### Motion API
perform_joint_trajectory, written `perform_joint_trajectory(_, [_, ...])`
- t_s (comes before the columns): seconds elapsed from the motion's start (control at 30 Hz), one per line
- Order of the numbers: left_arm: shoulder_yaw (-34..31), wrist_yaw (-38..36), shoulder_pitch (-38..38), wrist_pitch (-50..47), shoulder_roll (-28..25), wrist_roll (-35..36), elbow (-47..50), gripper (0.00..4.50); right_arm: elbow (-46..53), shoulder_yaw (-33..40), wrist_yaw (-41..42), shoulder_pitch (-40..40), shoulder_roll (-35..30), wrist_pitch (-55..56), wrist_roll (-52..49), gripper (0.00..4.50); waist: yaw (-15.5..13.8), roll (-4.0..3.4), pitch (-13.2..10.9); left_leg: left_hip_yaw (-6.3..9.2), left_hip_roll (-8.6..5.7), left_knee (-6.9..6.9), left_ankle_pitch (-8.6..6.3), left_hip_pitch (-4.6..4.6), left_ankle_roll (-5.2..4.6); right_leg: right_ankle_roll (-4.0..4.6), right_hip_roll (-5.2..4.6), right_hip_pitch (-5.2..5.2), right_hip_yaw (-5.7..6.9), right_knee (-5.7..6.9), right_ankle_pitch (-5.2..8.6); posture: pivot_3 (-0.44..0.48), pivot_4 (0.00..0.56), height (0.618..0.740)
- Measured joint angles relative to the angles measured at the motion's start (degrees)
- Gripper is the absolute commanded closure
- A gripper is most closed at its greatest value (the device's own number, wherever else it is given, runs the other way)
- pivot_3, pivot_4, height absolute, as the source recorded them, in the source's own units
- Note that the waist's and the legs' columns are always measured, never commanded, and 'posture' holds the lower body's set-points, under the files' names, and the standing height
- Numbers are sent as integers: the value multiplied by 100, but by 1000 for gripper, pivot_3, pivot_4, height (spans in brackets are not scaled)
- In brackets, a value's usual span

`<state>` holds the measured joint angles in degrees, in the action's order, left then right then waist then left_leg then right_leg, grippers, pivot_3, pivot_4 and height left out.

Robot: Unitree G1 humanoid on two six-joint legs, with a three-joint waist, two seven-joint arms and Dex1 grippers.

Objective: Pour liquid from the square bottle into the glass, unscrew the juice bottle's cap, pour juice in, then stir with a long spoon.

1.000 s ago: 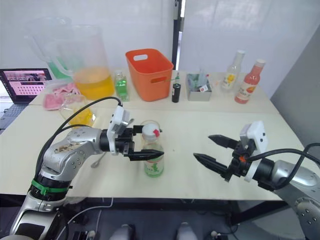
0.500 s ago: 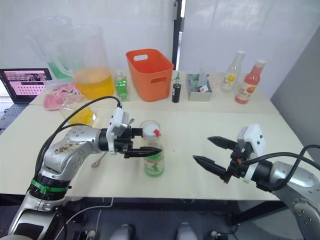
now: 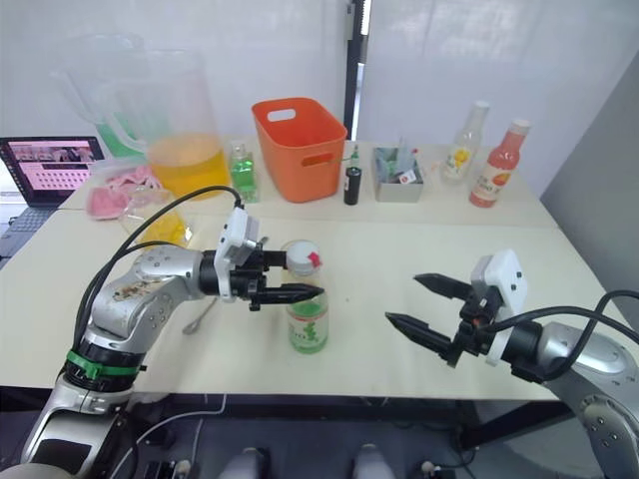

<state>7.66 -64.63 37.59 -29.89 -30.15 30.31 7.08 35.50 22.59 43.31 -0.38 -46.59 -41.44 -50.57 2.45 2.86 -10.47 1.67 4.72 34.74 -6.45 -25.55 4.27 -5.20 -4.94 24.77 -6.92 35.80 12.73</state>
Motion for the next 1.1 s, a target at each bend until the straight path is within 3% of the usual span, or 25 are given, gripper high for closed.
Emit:
perform_joint_trajectory(0.1, [1,-7,4,0,21,0,-21,1818,-4,-21,29,0,0,6,23,0,-1,0,0,0,0,0,0,0,0,0,0,0,0,0,0,0,150,717])
perform_joint_trajectory(0.27, [3,-64,6,-5,14,-1,-21,3029,-6,-104,42,-11,3,8,33,0,-2,0,0,0,0,1,0,0,0,-1,0,-1,0,0,0,0,150,717])
perform_joint_trajectory(0.6, [8,-119,8,-2,-9,-69,19,3031,117,-521,-262,-1059,14,-208,-606,0,8,0,0,1,0,1,0,2,0,-1,0,-3,0,-1,-1,0,150,717])
perform_joint_trajectory(0.87, [22,-110,6,-7,13,-94,63,3031,83,-1516,-1274,-2932,354,-862,-1042,0,11,-1,0,2,0,0,0,0,0,0,0,-1,0,0,-2,0,150,717])
perform_joint_trajectory(1.1, [21,-100,-11,-3,28,-102,90,3031,-150,-2191,-1966,-3488,850,-1207,-847,0,-1,-1,0,4,0,-2,1,-4,-1,0,0,2,1,1,-2,0,150,717])
